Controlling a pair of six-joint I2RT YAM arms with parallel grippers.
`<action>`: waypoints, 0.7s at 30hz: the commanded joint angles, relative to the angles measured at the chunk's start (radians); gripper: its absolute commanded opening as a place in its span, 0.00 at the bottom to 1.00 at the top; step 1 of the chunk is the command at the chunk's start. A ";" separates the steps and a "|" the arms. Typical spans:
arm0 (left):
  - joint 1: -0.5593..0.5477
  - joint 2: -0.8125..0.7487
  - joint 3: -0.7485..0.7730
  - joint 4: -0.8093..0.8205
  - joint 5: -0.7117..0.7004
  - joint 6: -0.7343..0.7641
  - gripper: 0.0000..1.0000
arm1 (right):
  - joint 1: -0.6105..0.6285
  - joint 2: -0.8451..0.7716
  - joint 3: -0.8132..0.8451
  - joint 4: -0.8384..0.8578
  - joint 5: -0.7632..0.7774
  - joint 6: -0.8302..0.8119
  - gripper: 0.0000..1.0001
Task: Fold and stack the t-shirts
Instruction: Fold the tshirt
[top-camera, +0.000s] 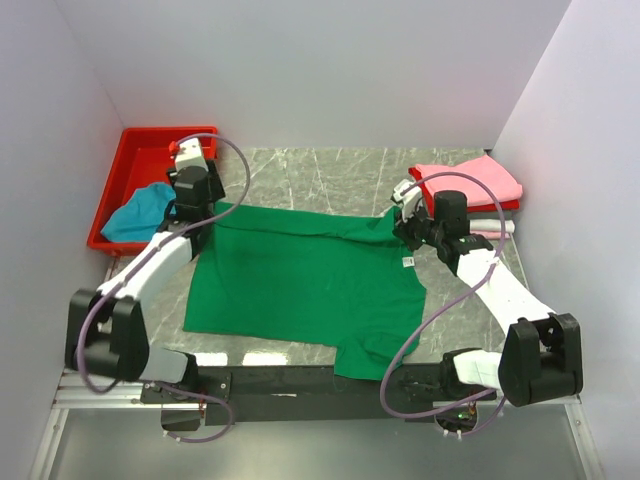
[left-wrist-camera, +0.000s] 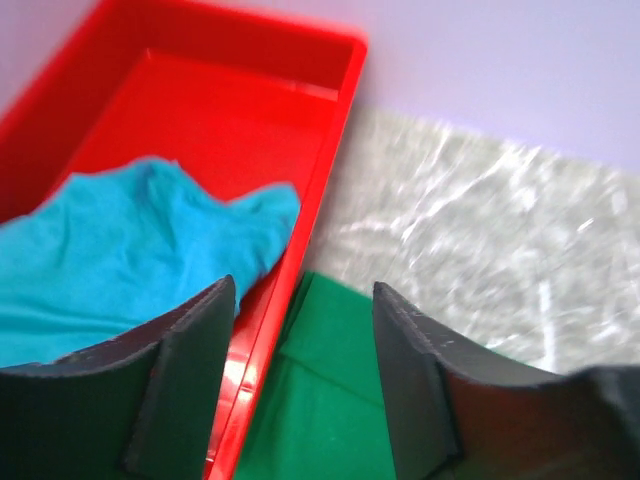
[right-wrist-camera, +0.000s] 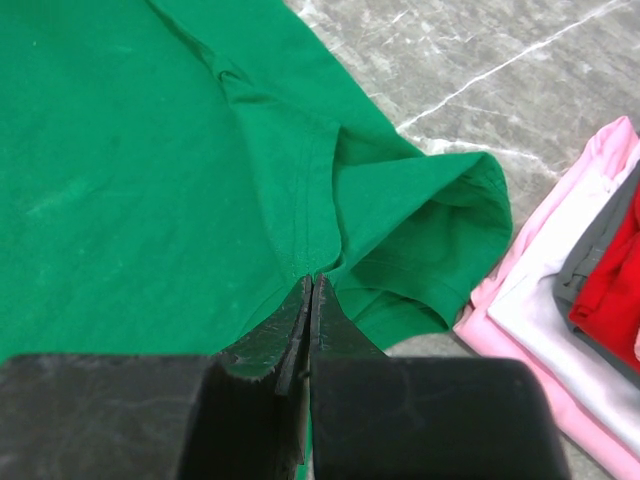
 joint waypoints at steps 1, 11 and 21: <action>-0.003 -0.117 -0.004 0.015 0.021 -0.018 0.63 | 0.009 0.004 -0.002 -0.010 -0.020 -0.027 0.00; 0.014 -0.367 -0.066 -0.065 0.168 0.011 0.71 | 0.044 -0.025 -0.030 -0.075 -0.031 -0.107 0.00; 0.014 -0.580 -0.178 -0.192 0.321 0.044 0.70 | 0.132 -0.051 -0.062 -0.104 0.017 -0.130 0.00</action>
